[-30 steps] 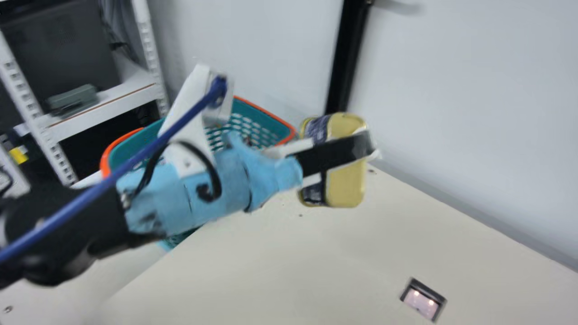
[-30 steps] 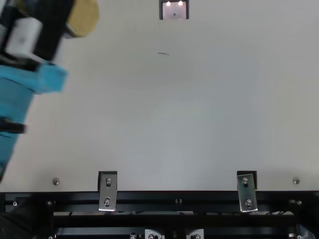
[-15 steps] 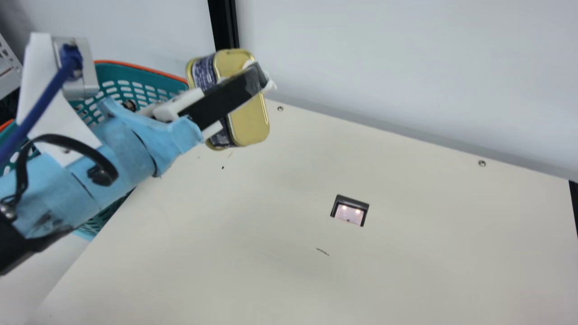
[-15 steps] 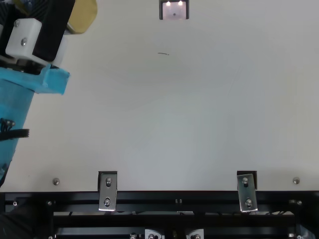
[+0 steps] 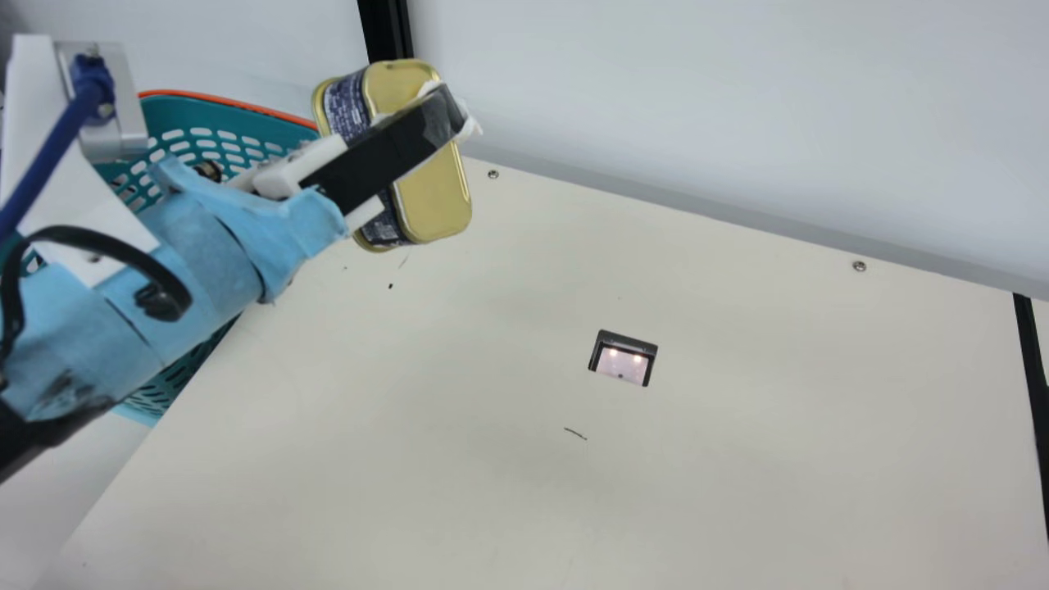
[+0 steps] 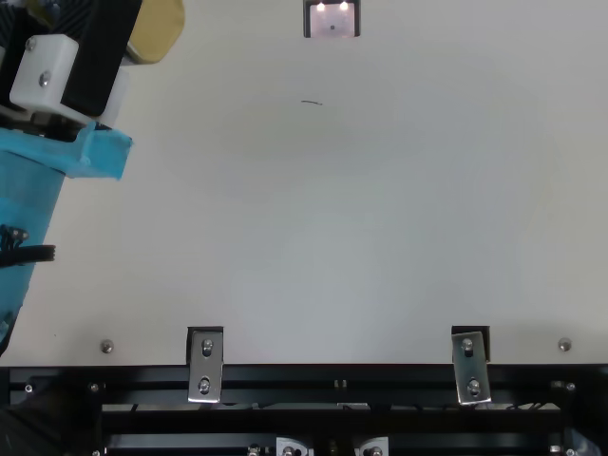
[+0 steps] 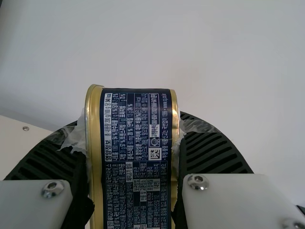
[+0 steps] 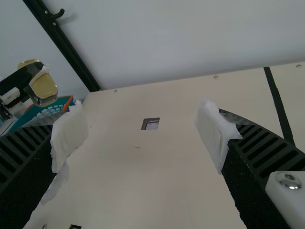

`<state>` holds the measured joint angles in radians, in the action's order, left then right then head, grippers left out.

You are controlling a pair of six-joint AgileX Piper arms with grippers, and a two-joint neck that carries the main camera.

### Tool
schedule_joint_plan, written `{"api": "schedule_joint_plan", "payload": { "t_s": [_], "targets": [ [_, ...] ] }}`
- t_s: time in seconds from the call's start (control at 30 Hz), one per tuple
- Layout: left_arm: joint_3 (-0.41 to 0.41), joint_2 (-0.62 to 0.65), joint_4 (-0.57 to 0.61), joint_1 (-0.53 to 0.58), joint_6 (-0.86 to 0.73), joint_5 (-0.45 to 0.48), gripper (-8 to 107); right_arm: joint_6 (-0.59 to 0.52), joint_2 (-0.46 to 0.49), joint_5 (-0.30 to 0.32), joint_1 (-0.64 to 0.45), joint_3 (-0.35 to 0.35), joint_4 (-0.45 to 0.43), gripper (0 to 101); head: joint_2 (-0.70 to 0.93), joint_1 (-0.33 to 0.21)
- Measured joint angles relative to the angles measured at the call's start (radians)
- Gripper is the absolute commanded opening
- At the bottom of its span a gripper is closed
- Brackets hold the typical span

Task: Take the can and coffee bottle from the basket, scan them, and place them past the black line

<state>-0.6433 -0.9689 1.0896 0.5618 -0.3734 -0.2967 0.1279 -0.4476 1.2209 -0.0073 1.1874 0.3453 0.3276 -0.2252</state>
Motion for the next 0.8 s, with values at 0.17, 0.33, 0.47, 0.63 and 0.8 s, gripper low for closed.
{"api": "schedule_joint_plan", "payload": {
  "t_s": [0.17, 0.33, 0.47, 0.63, 0.8],
  "targets": [
    [0.011, -0.036, -0.062, 0.006, 0.006, -0.033, 10, 0.000, 0.000, 0.000, 0.000, 0.000, 0.000, 101, 0.000, 0.000],
    [0.049, -0.103, -0.160, 0.046, 0.017, -0.100, 10, 0.000, 0.000, 0.000, 0.000, 0.000, 0.000, 101, 0.000, 0.000],
    [0.081, -0.168, -0.256, 0.083, 0.067, -0.152, 10, 0.000, 0.000, 0.000, 0.000, 0.000, 0.000, 101, 0.000, 0.000],
    [0.109, -0.248, -0.392, 0.120, 0.158, -0.209, 10, 0.000, 0.000, 0.000, 0.000, 0.000, 0.000, 101, 0.000, 0.000],
    [0.132, -0.341, -0.547, 0.127, 0.282, -0.277, 10, 0.000, 0.000, 0.000, 0.000, 0.000, 0.000, 101, 0.000, 0.000]
  ]
}}
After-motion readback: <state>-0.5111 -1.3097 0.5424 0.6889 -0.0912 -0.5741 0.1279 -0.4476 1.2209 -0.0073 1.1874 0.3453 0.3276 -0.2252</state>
